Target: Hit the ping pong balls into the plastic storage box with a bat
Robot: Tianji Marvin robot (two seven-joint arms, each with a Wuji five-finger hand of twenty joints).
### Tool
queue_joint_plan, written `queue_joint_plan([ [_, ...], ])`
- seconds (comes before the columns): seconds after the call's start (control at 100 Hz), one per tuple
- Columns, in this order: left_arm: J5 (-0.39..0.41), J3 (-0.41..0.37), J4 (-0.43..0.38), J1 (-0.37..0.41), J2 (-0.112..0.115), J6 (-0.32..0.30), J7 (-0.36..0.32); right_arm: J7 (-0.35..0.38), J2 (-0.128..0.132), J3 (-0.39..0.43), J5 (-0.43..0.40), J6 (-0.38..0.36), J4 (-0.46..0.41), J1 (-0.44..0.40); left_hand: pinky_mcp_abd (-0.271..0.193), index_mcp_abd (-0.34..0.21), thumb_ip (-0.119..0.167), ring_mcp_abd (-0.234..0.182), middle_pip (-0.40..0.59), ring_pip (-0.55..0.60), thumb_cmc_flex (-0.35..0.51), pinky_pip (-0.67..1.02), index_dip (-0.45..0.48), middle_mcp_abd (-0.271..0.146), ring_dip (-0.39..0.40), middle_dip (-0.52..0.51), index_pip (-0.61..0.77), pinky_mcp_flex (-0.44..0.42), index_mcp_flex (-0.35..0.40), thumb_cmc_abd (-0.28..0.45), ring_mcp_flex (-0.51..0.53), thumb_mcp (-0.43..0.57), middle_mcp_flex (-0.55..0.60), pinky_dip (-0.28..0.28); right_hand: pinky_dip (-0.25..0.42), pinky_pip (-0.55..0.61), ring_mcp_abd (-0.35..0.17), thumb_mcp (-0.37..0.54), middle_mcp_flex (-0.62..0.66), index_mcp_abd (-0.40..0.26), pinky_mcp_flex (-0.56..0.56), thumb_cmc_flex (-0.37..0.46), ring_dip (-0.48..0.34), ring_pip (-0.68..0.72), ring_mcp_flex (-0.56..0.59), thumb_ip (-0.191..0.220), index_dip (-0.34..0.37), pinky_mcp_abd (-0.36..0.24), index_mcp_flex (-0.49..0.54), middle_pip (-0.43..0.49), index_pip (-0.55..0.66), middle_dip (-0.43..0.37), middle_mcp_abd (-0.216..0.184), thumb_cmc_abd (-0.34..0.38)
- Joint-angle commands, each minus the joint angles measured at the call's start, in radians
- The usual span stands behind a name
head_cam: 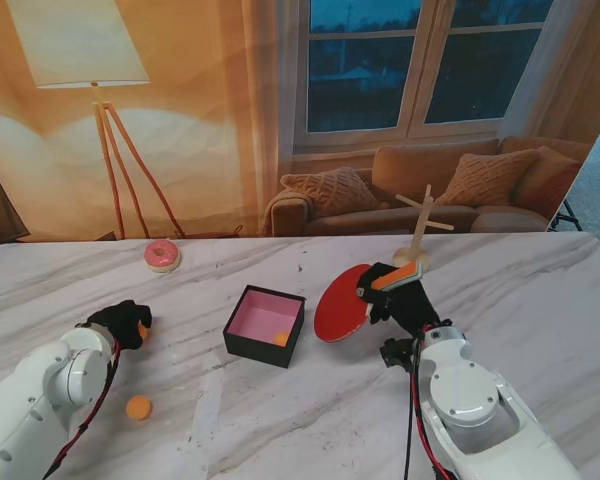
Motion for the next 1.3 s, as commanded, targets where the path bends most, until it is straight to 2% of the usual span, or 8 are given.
queue_joint_plan([
  [0.0, -0.004, 0.007, 0.009, -0.004, -0.001, 0.005, -0.007, 0.014, -0.001, -0.002, 0.001, 0.007, -0.007, 0.002, -0.075, 0.019, -0.015, 0.029, 0.021, 0.035, 0.044, 0.054, 0.021, 0.02, 0.019, 0.027, 0.045, 0.034, 0.041, -0.019, 0.04, 0.047, 0.044, -0.011, 0.006, -0.01, -0.061, 0.034, 0.027, -0.01, -0.003, 0.054, 0.012, -0.032, -0.025, 0.022, 0.013, -0.041, 0.051, 0.019, 0.022, 0.013, -0.066, 0.041],
  [0.07, -0.006, 0.012, 0.014, -0.008, -0.002, 0.009, 0.0, 0.014, -0.001, -0.003, 0.002, 0.009, -0.008, 0.002, -0.084, 0.02, -0.014, 0.028, 0.026, 0.041, 0.049, 0.065, 0.026, 0.02, 0.02, 0.03, 0.058, 0.037, 0.05, -0.014, 0.043, 0.05, 0.05, -0.012, 0.006, -0.01, -0.061, 0.034, 0.027, -0.01, -0.003, 0.054, 0.012, -0.032, -0.026, 0.022, 0.013, -0.042, 0.05, 0.019, 0.022, 0.013, -0.064, 0.04],
  [0.25, -0.006, 0.025, 0.035, -0.022, -0.003, 0.006, 0.018, 0.014, -0.001, -0.004, 0.003, 0.009, -0.008, 0.003, -0.086, 0.009, -0.082, 0.032, 0.043, 0.059, 0.101, 0.092, 0.025, 0.023, 0.012, 0.038, 0.126, 0.054, 0.095, -0.065, 0.08, 0.045, 0.094, -0.021, 0.006, -0.01, -0.059, 0.034, 0.027, -0.01, -0.004, 0.054, 0.012, -0.032, -0.026, 0.022, 0.013, -0.042, 0.051, 0.019, 0.022, 0.013, -0.066, 0.041],
  [0.41, -0.005, 0.036, 0.048, -0.034, -0.002, 0.008, 0.02, 0.013, -0.002, -0.005, 0.003, 0.014, -0.011, 0.002, -0.08, 0.017, -0.091, 0.037, 0.058, 0.036, 0.136, 0.08, 0.012, 0.029, 0.002, 0.04, 0.171, 0.086, 0.12, -0.078, 0.135, 0.062, 0.127, -0.041, 0.006, -0.009, -0.059, 0.034, 0.027, -0.009, -0.004, 0.054, 0.012, -0.032, -0.025, 0.022, 0.013, -0.041, 0.05, 0.019, 0.021, 0.013, -0.066, 0.041],
  [0.54, -0.011, 0.044, 0.06, -0.043, -0.003, 0.014, 0.023, 0.015, -0.001, -0.005, 0.001, 0.012, -0.01, 0.004, -0.105, 0.023, -0.111, 0.024, 0.085, 0.024, 0.17, 0.086, -0.008, 0.046, 0.037, 0.05, 0.25, 0.136, 0.151, -0.105, 0.185, 0.071, 0.148, -0.079, 0.006, -0.009, -0.06, 0.034, 0.027, -0.01, -0.003, 0.054, 0.012, -0.031, -0.025, 0.022, 0.014, -0.041, 0.05, 0.019, 0.021, 0.013, -0.066, 0.041],
  [0.75, -0.015, 0.043, 0.06, -0.041, -0.004, 0.018, 0.029, 0.017, 0.0, -0.006, -0.002, 0.012, -0.008, 0.007, -0.122, 0.028, -0.107, 0.017, 0.07, 0.03, 0.209, 0.118, -0.03, 0.041, 0.065, 0.218, 0.351, 0.161, 0.208, -0.115, 0.225, 0.075, 0.238, -0.1, 0.006, -0.01, -0.06, 0.034, 0.027, -0.009, -0.004, 0.054, 0.012, -0.032, -0.025, 0.022, 0.013, -0.042, 0.05, 0.02, 0.021, 0.013, -0.065, 0.041],
  [0.97, -0.005, 0.025, 0.05, -0.032, -0.004, 0.003, 0.036, 0.015, -0.002, -0.011, 0.002, 0.018, -0.009, 0.009, -0.121, 0.03, -0.105, 0.024, 0.062, 0.043, 0.213, 0.132, -0.024, 0.032, 0.07, 0.242, 0.388, 0.172, 0.228, -0.122, 0.24, 0.08, 0.296, -0.097, 0.006, -0.01, -0.06, 0.034, 0.027, -0.009, -0.003, 0.054, 0.012, -0.032, -0.026, 0.022, 0.013, -0.042, 0.05, 0.02, 0.021, 0.013, -0.066, 0.041],
  [1.29, 0.016, -0.048, -0.046, 0.014, -0.003, -0.013, -0.008, 0.006, -0.005, -0.016, 0.01, 0.015, -0.01, 0.012, -0.124, 0.031, -0.107, 0.029, 0.049, 0.057, 0.21, 0.148, -0.027, 0.026, 0.072, 0.266, 0.404, 0.168, 0.23, -0.128, 0.241, 0.088, 0.319, -0.092, 0.006, -0.009, -0.06, 0.034, 0.027, -0.009, -0.004, 0.054, 0.012, -0.031, -0.026, 0.022, 0.014, -0.042, 0.05, 0.02, 0.021, 0.013, -0.066, 0.041],
])
